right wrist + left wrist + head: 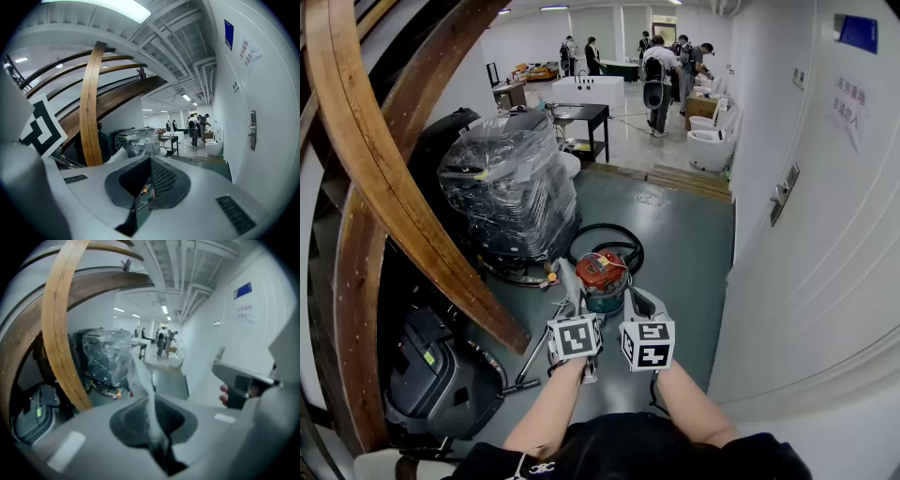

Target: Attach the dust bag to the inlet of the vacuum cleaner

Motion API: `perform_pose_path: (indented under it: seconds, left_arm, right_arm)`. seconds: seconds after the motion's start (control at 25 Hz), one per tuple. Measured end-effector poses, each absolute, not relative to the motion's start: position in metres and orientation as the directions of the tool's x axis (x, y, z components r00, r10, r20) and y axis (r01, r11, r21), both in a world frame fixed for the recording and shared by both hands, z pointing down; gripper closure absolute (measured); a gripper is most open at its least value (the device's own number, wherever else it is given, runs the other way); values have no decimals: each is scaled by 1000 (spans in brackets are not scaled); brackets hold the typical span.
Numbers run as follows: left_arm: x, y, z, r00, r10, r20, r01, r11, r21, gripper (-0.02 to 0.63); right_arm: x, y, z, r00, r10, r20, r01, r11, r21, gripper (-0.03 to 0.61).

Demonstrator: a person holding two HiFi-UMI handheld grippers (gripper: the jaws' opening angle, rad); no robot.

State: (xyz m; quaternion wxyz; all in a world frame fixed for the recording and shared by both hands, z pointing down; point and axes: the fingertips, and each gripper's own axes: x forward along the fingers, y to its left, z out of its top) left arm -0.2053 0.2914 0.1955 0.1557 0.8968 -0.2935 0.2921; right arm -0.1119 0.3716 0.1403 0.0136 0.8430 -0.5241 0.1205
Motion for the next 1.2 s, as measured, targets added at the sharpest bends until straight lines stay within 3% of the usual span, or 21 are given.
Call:
perform_pose_path:
  seconds: [1.2]
  left_arm:
    - [-153,355,212,646,-443,622,-638,-761,120,591]
  right_arm:
    - [-62,431,160,359,-908,218,-906,-395,-150,581]
